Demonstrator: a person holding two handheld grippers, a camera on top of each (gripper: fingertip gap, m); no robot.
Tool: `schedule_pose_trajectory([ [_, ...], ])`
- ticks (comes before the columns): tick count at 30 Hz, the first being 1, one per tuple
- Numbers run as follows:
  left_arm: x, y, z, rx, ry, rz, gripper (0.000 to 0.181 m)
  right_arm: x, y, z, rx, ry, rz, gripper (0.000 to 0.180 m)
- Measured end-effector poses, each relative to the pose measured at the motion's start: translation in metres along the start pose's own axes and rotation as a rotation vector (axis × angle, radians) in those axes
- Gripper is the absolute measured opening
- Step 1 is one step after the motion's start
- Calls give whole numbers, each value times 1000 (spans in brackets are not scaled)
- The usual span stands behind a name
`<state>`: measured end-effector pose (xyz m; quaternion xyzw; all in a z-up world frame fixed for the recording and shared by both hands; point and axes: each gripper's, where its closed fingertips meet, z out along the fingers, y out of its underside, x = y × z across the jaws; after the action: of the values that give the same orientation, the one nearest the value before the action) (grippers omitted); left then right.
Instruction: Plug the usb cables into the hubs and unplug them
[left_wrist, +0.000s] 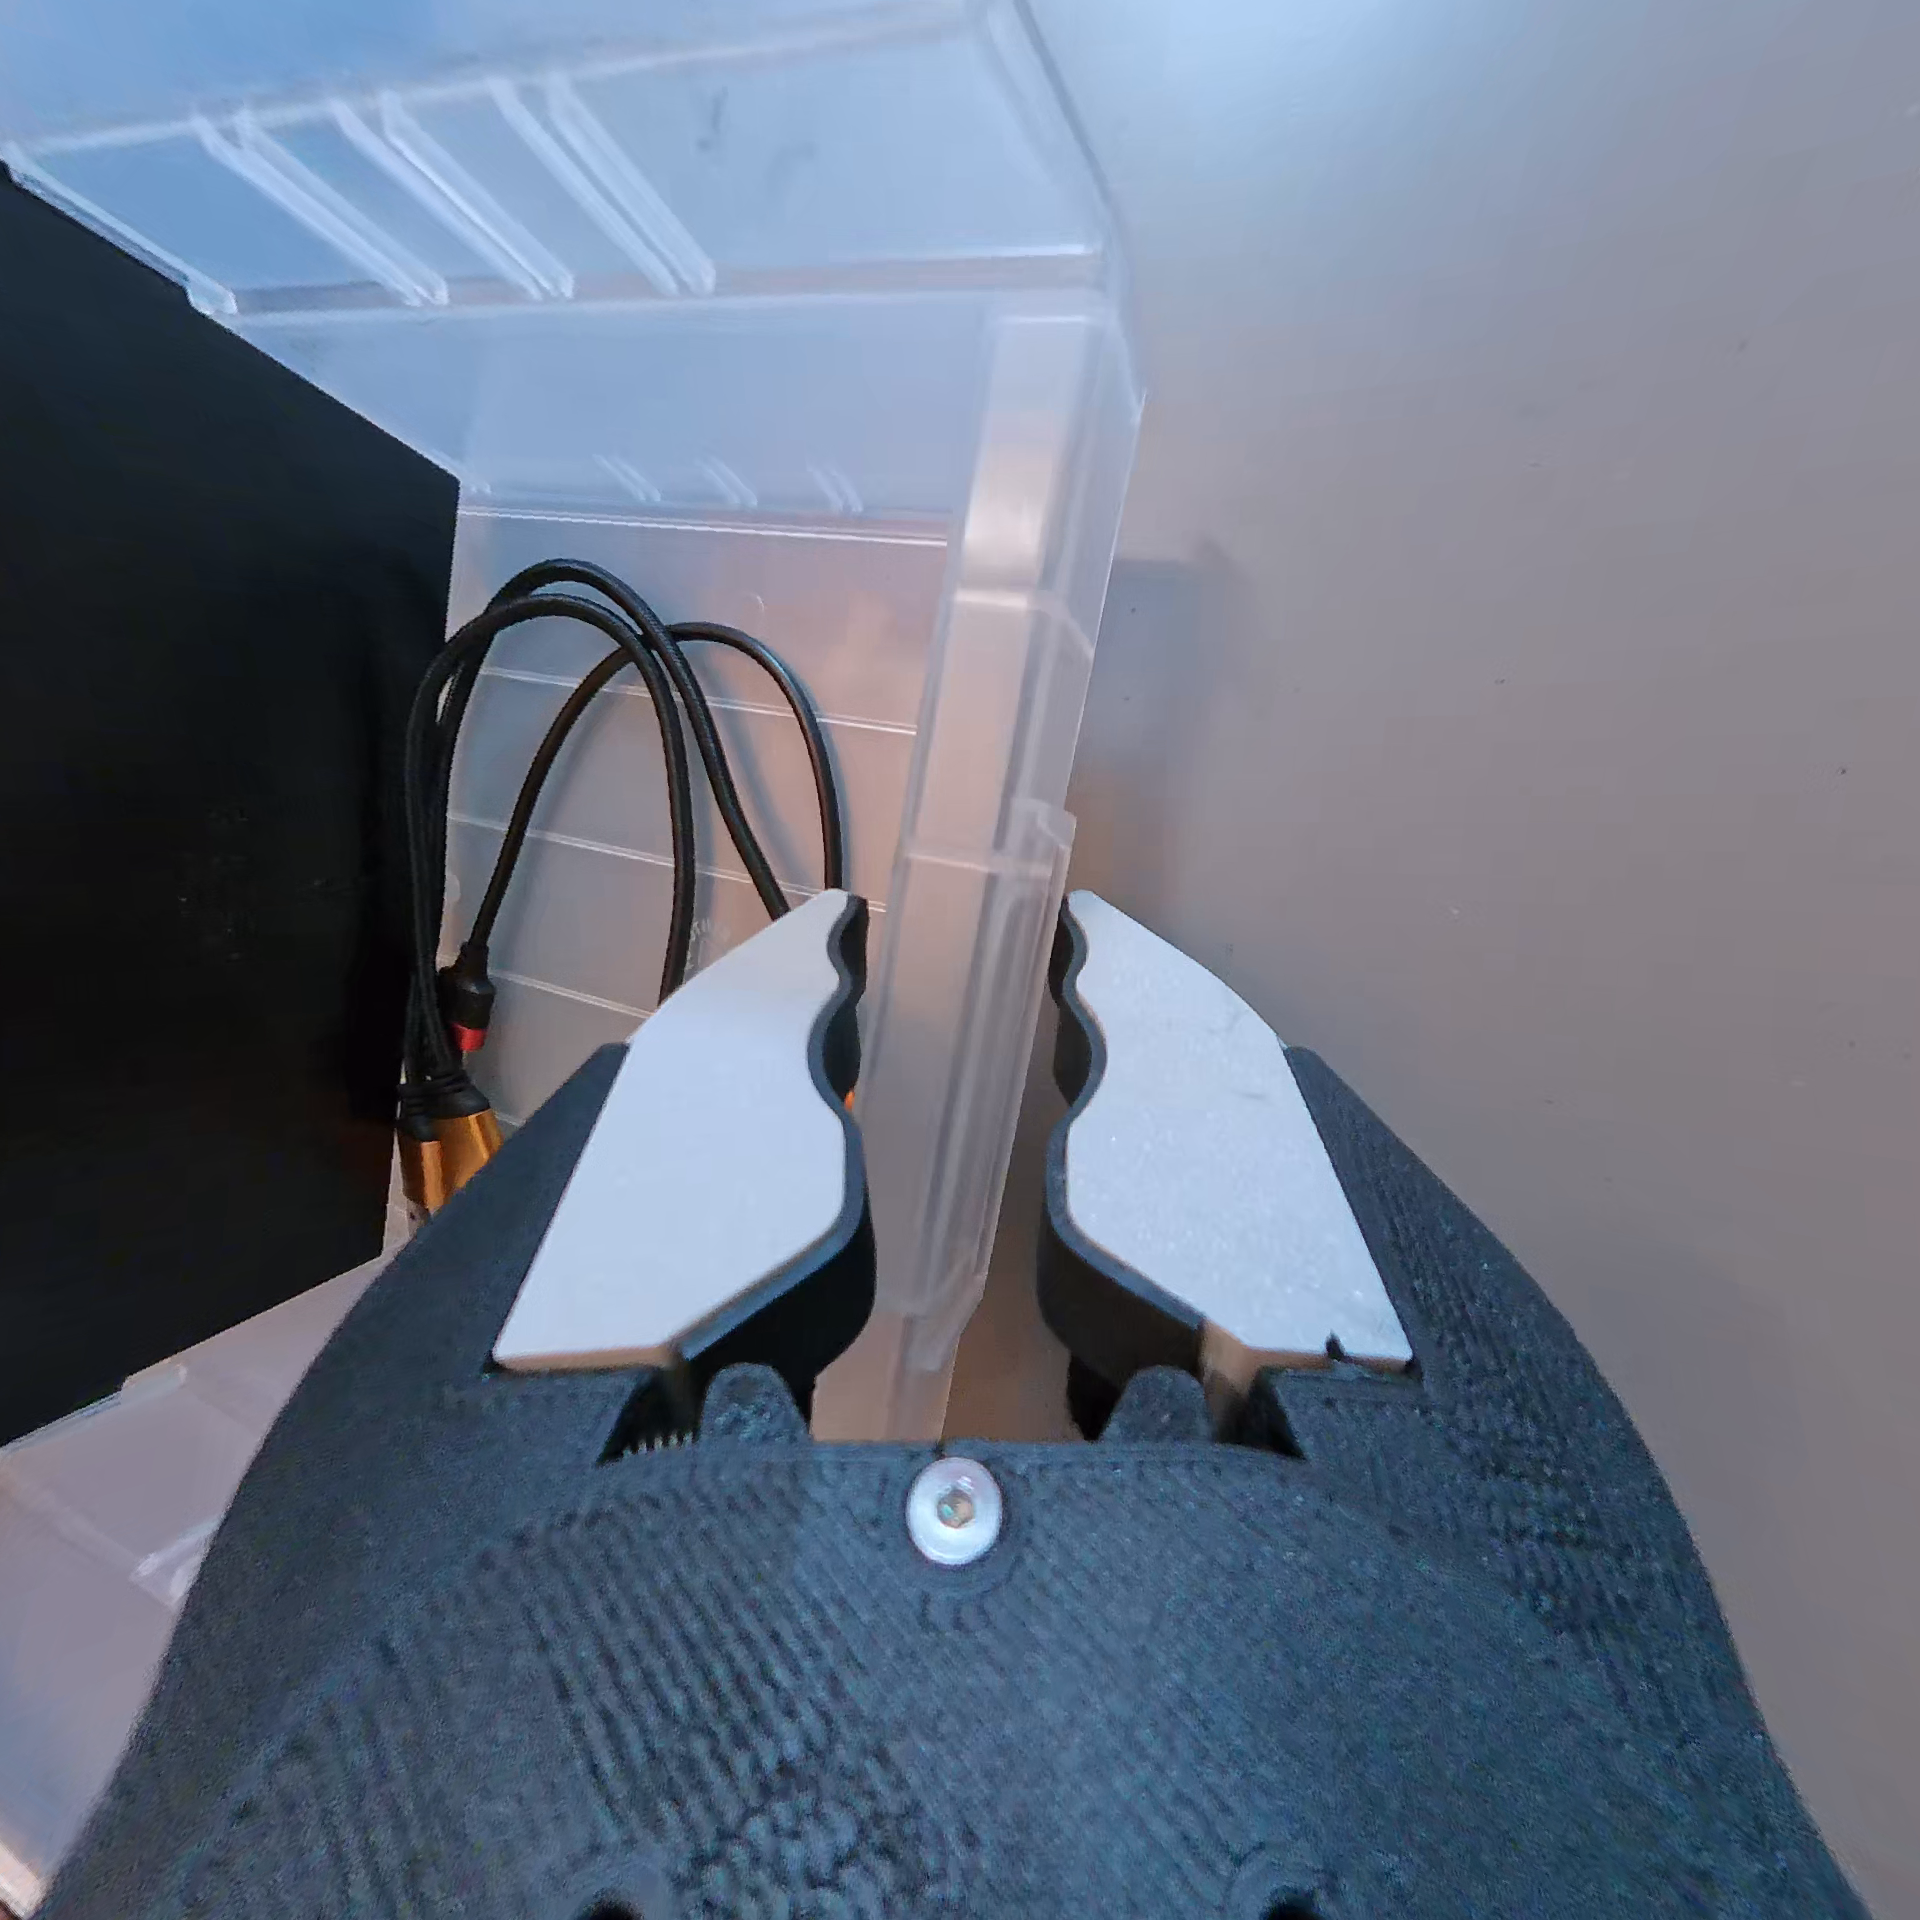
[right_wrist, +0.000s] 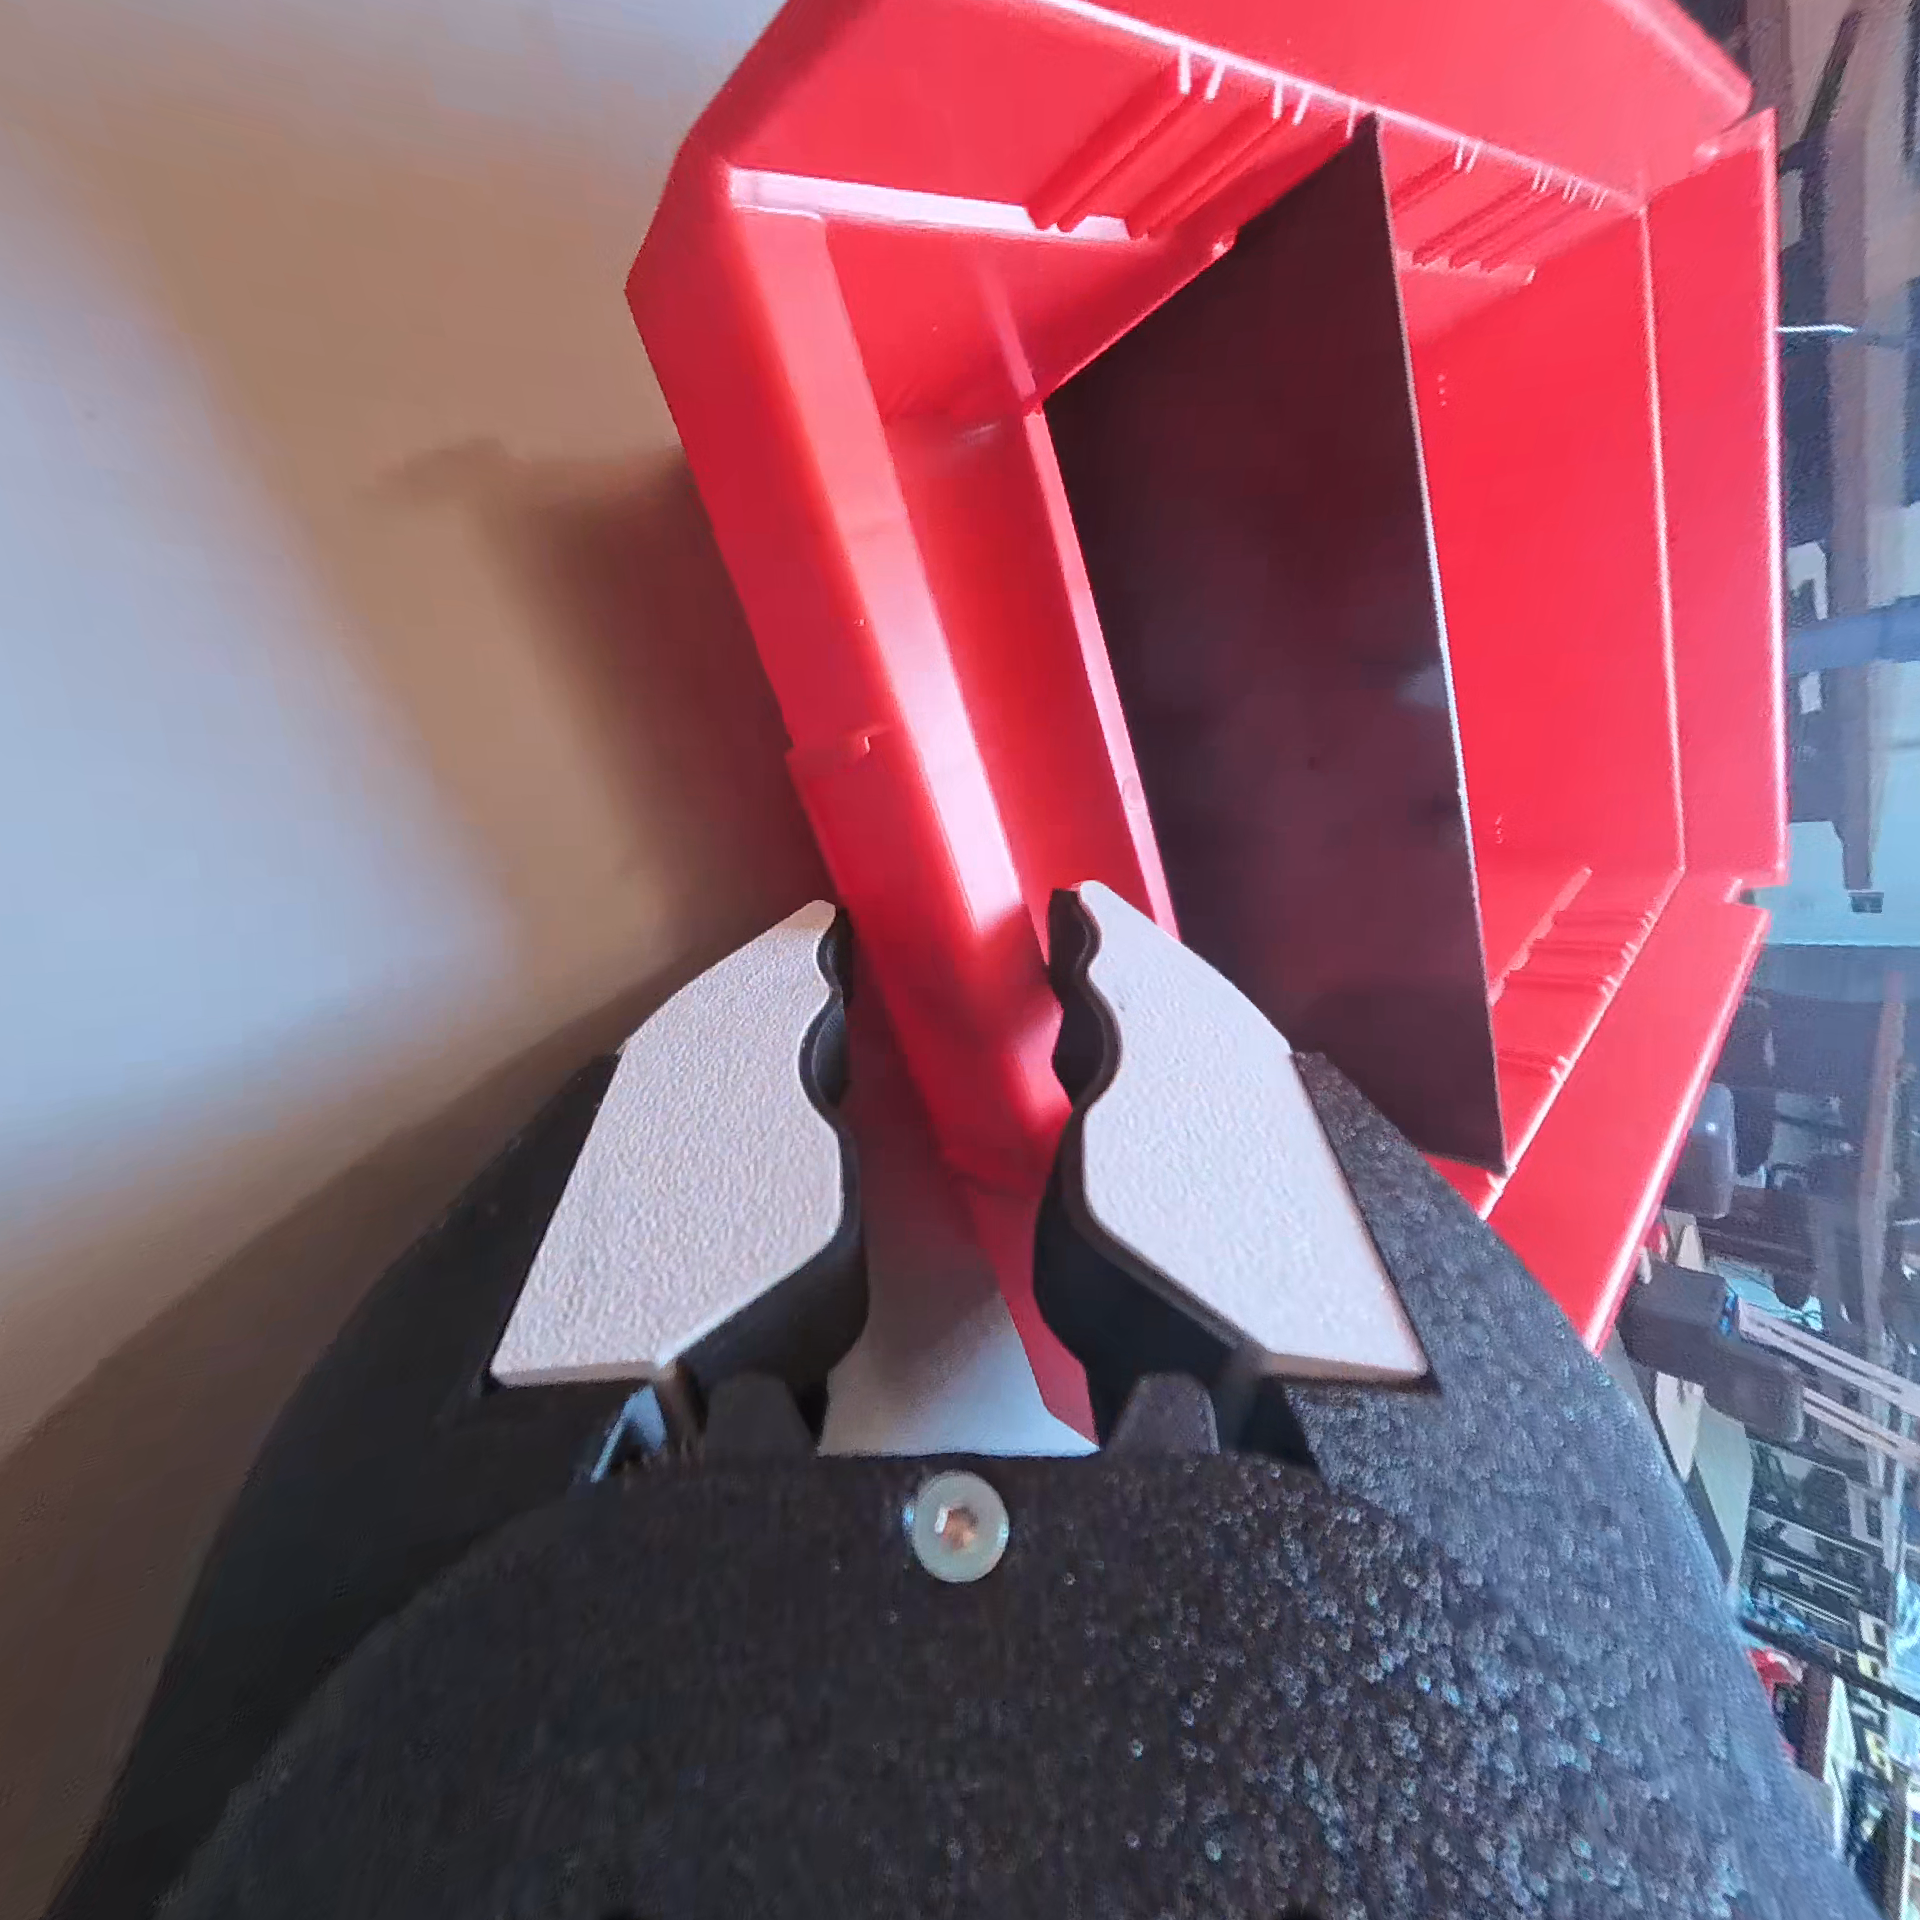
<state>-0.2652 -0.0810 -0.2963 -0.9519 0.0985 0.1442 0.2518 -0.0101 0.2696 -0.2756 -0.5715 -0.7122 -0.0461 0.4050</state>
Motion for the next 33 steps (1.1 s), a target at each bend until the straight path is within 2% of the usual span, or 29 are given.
schedule_pose_trajectory([
  [3, 0, -1, -3, 15, 9, -4, 34, -5, -14, -9, 97, -19, 67, 38],
  [7, -12, -16, -39, 144, 22, -93, 37, -22, -48, -60, 350, -144, 166, 51],
  [10, -56, -19, -78, 203, -134, -130, 40, -40, -59, -95, 519, -212, 181, 51],
  [13, -116, -5, -110, 146, -360, -130, 44, -57, -56, -104, 607, -235, 166, 49],
  [15, -150, 16, -114, 3, -469, -82, 55, -63, -52, -100, 624, -242, 169, 48],
  [18, -167, 38, -96, -164, -439, -49, 72, -66, -49, -94, 610, -265, 185, 47],
  [21, -178, 50, -78, -295, -451, 58, 73, -66, -48, -93, 618, -277, 205, 44],
  [22, -180, 55, -73, -341, -447, 82, 63, -66, -47, -92, 616, -278, 209, 43],
  [27, -184, 52, -75, -425, -435, 190, 60, -63, -42, -91, 616, -281, 226, 40],
  [33, -194, 14, -117, -329, -542, 291, 59, -59, -44, -96, 649, -278, 246, 37],
])
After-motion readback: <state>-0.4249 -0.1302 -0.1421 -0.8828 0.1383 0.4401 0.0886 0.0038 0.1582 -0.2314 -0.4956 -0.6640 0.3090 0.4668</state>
